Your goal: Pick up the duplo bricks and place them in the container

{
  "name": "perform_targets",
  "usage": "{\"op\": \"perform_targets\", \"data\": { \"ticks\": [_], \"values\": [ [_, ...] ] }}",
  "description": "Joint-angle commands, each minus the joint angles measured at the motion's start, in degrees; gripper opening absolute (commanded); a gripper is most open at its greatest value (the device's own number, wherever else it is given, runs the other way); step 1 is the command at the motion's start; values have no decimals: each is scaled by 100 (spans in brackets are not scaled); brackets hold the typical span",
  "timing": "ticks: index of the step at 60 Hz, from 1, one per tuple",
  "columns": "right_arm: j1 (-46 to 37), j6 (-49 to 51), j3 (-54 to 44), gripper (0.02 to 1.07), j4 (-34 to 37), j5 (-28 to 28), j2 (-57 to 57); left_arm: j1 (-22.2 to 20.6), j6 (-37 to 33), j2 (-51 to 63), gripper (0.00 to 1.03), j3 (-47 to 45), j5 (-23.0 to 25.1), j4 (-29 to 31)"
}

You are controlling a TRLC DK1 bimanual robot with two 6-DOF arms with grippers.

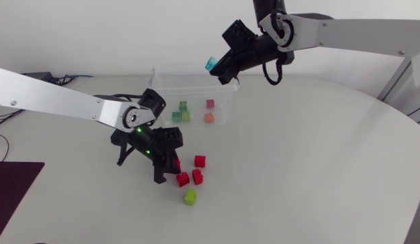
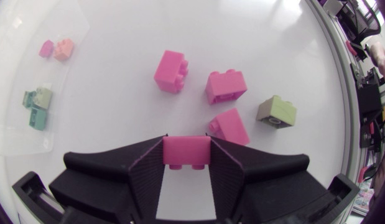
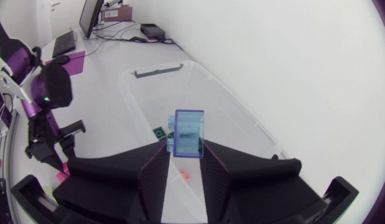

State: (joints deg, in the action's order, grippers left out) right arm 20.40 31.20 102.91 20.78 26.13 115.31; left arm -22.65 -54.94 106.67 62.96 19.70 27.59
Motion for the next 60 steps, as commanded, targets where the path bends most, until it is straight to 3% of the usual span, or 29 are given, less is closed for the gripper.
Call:
{"op": "perform_targets", "data": {
  "ticks": [1,17,18,20,21,22,24,29,43,50,60],
  "values": [
    [-45,-352,405,26,-100,-73,431,51,141,-569,20,-196,121,79],
    [-133,-765,1609,30,-241,-486,1504,218,449,-1553,20,-328,218,79],
    [-133,-773,1662,34,-241,-512,1539,226,466,-1579,20,-311,218,79],
    [-124,-809,1838,60,-197,-618,1671,279,502,-1641,20,-240,218,71],
    [-124,-817,1943,83,-135,-706,1741,306,528,-1650,20,-170,227,71],
    [-124,-817,1996,95,-91,-723,1776,332,546,-1658,20,-126,227,71],
    [-124,-817,2040,103,-30,-723,1802,420,633,-1667,20,32,262,71],
    [-133,-835,1794,103,-30,-723,1591,587,844,-1641,20,375,341,0],
    [-133,-475,-597,103,-662,-521,-202,868,2321,-1087,21,1166,403,-1652],
    [-63,-185,-1880,103,-821,-442,-1063,921,2848,-525,21,1649,192,-2215],
    [254,299,-3366,103,-759,-310,-1915,956,3376,407,23,2361,-503,-2944]
  ]
}}
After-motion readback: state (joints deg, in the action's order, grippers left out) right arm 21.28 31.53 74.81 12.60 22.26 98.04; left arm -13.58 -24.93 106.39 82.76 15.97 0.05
